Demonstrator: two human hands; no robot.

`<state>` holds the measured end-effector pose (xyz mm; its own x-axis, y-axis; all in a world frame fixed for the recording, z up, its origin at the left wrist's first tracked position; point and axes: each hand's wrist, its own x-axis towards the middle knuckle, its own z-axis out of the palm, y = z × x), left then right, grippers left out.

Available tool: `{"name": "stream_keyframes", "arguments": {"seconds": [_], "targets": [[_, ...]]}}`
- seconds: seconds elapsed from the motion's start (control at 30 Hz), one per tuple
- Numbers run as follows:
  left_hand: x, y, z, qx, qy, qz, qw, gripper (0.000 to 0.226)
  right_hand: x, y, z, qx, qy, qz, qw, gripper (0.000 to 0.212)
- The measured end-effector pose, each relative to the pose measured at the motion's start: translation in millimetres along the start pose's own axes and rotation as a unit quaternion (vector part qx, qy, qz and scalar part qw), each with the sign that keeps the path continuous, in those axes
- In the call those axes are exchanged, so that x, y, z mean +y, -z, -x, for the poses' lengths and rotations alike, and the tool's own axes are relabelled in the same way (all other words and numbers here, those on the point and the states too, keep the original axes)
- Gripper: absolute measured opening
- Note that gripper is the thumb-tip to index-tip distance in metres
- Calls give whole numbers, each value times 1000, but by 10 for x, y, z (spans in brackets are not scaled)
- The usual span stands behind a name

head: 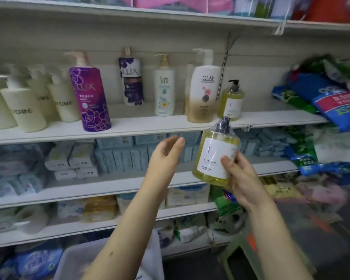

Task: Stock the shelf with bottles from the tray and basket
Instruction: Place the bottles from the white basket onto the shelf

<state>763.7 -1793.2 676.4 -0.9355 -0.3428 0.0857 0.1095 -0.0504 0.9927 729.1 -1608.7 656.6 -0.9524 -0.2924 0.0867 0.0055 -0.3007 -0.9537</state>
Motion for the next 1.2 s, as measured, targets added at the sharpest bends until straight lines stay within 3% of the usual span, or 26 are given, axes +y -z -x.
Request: {"name": "stream_keyframes", "arguments": {"seconds": [0.3, 0.53, 0.67, 0.8, 1.07, 1.2], "targets": [[-66, -1203, -525, 73, -16, 15, 997, 44, -478, 1080, -768, -45, 6, 37, 998, 101], [-51, -1453, -949, 133, -34, -18, 990, 70, -645, 1440, -1260, -71, 35, 54, 995, 102], [-66, -1335, -1225, 145, -57, -76, 985, 88, -656, 1474, -1523, -76, 66, 81, 992, 74], [-40, -1285, -1521, 140, -54, -105, 983, 96, -654, 1502, -1770, -89, 75, 111, 987, 70], [-6, -1312, -1992, 86, -93, -129, 984, 99, -566, 1635, -2113, -65, 61, 152, 984, 80], [-80, -1267, -2188, 84, -122, -135, 980, 72, -543, 1665, -2208, -80, 53, 161, 982, 81]]}}
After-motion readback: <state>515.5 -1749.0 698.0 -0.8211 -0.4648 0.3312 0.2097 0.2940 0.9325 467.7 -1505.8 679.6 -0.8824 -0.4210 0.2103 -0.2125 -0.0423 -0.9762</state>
